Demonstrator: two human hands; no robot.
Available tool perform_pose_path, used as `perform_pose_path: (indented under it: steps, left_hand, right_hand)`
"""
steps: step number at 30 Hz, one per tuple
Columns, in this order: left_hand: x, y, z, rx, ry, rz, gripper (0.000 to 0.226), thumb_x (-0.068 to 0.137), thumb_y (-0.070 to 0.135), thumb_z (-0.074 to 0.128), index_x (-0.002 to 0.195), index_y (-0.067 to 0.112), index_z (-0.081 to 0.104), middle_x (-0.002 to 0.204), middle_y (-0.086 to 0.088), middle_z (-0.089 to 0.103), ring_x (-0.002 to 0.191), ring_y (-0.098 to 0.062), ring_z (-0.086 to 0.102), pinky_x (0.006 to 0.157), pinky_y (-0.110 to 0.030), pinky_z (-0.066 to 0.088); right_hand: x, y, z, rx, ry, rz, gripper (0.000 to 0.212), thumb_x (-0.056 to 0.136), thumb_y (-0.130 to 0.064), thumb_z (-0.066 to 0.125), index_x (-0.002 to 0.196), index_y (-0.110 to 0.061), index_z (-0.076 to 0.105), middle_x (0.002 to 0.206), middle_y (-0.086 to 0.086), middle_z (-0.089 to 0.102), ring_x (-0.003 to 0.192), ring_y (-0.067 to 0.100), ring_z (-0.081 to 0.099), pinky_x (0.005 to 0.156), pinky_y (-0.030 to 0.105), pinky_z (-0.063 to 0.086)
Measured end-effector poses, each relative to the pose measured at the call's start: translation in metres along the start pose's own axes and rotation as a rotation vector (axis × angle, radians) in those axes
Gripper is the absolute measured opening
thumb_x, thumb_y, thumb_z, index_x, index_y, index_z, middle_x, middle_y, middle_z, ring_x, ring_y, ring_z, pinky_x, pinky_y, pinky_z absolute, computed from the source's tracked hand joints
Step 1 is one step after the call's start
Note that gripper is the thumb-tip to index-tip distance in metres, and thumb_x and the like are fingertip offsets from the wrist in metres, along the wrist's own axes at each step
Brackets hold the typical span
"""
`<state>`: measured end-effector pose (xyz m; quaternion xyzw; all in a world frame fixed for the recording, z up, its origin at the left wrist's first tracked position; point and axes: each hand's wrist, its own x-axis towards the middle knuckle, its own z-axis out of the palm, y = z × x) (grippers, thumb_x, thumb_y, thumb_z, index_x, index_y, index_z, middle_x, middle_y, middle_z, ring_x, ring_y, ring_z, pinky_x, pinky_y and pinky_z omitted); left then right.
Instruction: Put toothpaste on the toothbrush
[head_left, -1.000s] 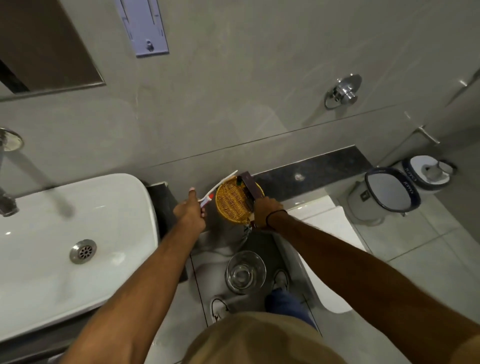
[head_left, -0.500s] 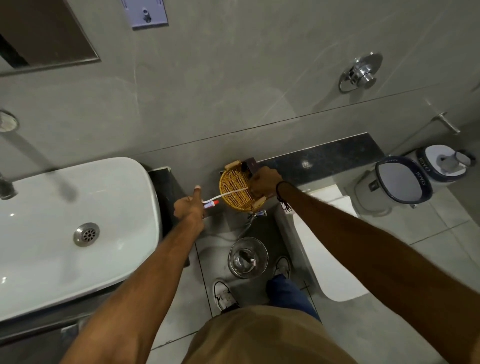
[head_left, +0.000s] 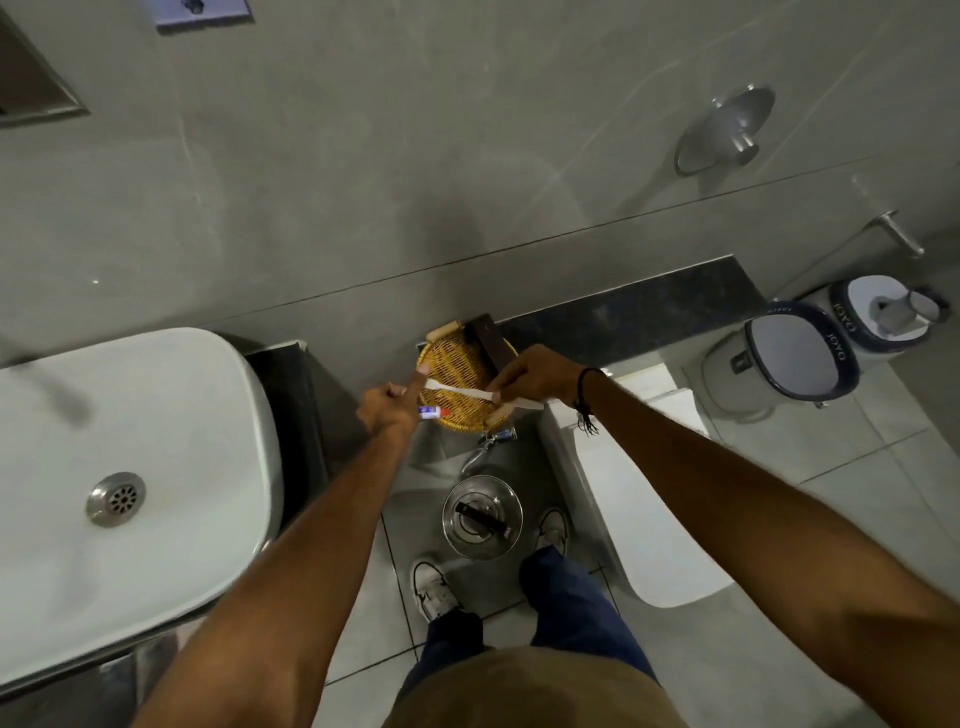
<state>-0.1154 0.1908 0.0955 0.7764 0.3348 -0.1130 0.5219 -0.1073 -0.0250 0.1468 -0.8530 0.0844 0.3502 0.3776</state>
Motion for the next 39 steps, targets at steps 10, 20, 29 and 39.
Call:
perform_pose_path:
  steps: [10, 20, 29, 39]
  left_hand:
    - [0.065, -0.007, 0.060, 0.229, -0.087, -0.004, 0.037, 0.061, 0.029, 0.098, 0.076, 0.020, 0.065, 0.085, -0.004, 0.071, 0.082, -0.025, 0.071, 0.069, -0.029, 0.061]
    - [0.115, -0.025, 0.095, 0.419, -0.092, 0.186, 0.014, 0.085, 0.009, 0.075, 0.097, 0.006, 0.071, 0.104, -0.019, 0.077, 0.101, -0.035, 0.072, 0.082, -0.029, 0.052]
    - [0.126, -0.031, 0.091, 0.823, -0.273, 0.521, 0.032, 0.096, 0.019, 0.065, 0.125, 0.004, 0.066, 0.134, -0.018, 0.059, 0.120, -0.033, 0.060, 0.105, -0.042, 0.051]
    - [0.098, -0.007, 0.061, 0.857, -0.346, 0.673, 0.038, 0.090, -0.004, 0.060, 0.127, 0.000, 0.065, 0.135, -0.019, 0.064, 0.118, -0.034, 0.065, 0.101, -0.044, 0.056]
  right_hand:
    - [0.096, 0.037, 0.034, 0.121, 0.258, 0.192, 0.027, 0.083, -0.013, 0.079, 0.110, -0.009, 0.080, 0.119, 0.010, 0.076, 0.115, 0.026, 0.071, 0.099, 0.038, 0.059]
    - [0.149, 0.033, 0.082, -0.222, 0.357, 0.027, 0.020, 0.096, -0.019, 0.061, 0.108, -0.007, 0.073, 0.109, 0.014, 0.074, 0.103, 0.032, 0.071, 0.091, 0.040, 0.059]
    - [0.162, 0.044, 0.095, -0.260, 0.269, 0.054, 0.030, 0.100, -0.027, 0.060, 0.114, -0.003, 0.070, 0.116, 0.018, 0.071, 0.109, 0.034, 0.069, 0.097, 0.043, 0.058]
    - [0.134, 0.037, 0.082, -0.064, 0.259, 0.087, 0.016, 0.090, -0.013, 0.067, 0.098, -0.002, 0.076, 0.106, 0.015, 0.076, 0.104, 0.032, 0.072, 0.096, 0.042, 0.060]
